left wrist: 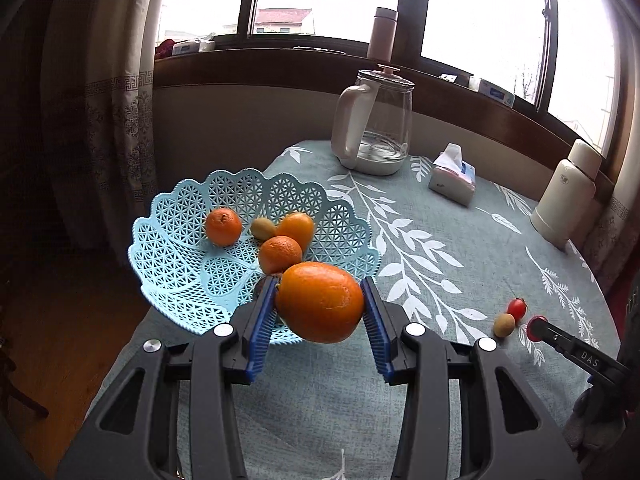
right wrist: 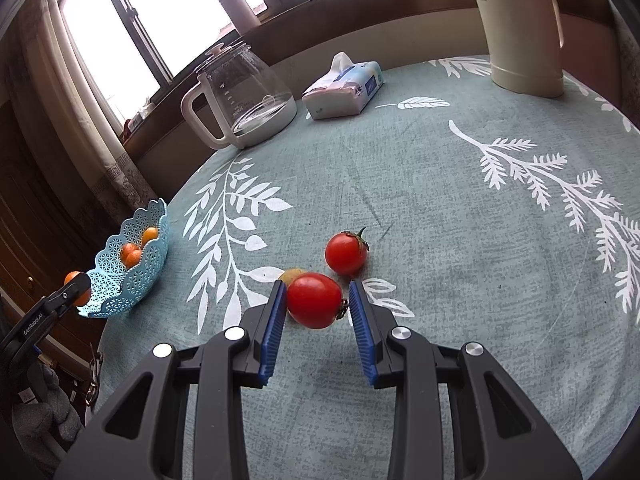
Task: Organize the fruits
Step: 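Lower the small orange into the blue basket and open the left tool, then carry the red cherry tomato into the blue basket and open the right tool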
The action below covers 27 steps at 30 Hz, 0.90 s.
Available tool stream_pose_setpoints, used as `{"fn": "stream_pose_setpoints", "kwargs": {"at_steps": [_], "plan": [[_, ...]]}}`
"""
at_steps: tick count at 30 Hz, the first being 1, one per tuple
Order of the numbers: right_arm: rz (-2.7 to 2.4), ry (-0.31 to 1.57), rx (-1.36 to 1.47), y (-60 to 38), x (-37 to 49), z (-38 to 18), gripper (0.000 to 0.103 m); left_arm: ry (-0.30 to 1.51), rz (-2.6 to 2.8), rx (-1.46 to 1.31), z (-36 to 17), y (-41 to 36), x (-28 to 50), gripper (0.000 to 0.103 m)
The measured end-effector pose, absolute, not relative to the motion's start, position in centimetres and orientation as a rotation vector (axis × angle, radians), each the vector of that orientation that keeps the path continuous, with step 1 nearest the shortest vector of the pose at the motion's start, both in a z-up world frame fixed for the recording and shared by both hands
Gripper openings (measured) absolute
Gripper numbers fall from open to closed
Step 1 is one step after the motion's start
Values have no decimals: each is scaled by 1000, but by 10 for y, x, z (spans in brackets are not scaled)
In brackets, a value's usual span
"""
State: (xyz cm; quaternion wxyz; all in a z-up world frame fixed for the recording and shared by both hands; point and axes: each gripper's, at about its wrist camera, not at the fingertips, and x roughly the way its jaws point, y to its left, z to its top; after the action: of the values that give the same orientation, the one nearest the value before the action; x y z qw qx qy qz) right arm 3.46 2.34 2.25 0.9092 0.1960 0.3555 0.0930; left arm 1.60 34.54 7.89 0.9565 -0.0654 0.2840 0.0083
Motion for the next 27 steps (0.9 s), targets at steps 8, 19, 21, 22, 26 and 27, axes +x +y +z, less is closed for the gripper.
{"fn": "stream_pose_setpoints", "kwargs": {"at_steps": [8,19,21,22,26,27], "plan": [[187,738,394,26,34,21,33,578,110,-121,68,367,25,43],[182,741,389,28,35,20,33,561,133,-129,65,374,23,63],[182,741,389,28,35,20,33,555,132,-126,67,374,21,63],[182,741,389,28,35,20,33,553,133,-128,67,375,20,65],[180,737,388,28,36,20,33,544,143,-132,70,376,16,69],[179,736,388,27,36,20,33,542,145,-138,70,377,14,69]]}}
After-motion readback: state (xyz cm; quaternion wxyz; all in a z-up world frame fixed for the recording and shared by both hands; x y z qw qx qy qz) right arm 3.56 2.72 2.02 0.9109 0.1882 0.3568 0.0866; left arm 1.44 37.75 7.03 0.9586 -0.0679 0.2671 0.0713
